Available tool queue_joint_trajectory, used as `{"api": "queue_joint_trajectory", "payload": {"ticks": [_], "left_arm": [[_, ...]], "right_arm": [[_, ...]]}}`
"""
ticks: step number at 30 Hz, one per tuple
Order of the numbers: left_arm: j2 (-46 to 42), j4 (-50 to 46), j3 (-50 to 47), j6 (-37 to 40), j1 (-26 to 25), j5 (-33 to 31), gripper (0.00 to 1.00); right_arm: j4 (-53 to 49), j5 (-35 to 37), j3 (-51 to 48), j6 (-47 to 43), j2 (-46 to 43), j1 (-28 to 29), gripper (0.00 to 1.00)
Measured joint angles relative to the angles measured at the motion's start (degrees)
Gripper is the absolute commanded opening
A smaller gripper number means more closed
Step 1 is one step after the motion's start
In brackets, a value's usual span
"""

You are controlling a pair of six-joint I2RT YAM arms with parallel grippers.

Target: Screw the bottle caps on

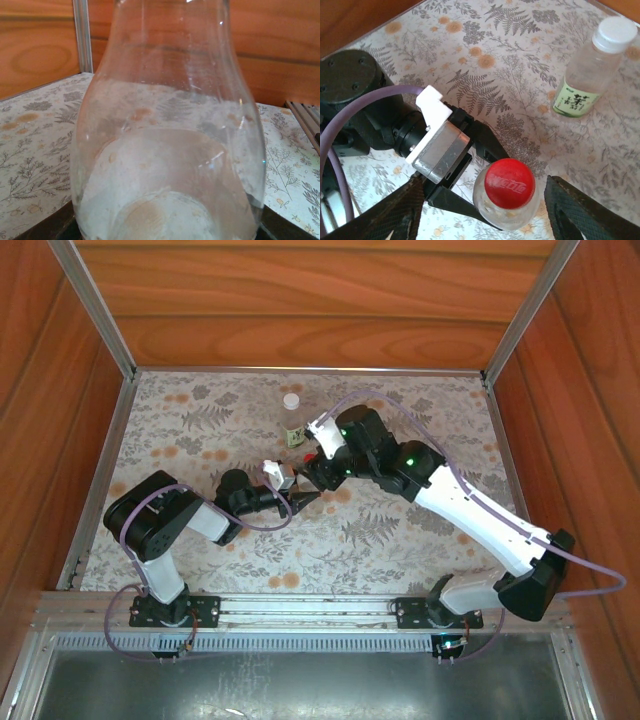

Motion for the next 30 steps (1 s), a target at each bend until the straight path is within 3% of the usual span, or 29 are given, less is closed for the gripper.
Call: {"api": "queue_joint_trajectory", "payload": {"ticks": [10,30], "left_arm": [[0.0,0.0,0.0,0.0,0.0,0.0,0.57],[0.0,0.0,0.0,0.0,0.0,0.0,0.57]], "right_arm": [[0.2,4.3,0.0,-7.7,1.6,1.5,0.64],[0.2,5.9,0.0,-9.4,3.8,1.5,0.45]]}}
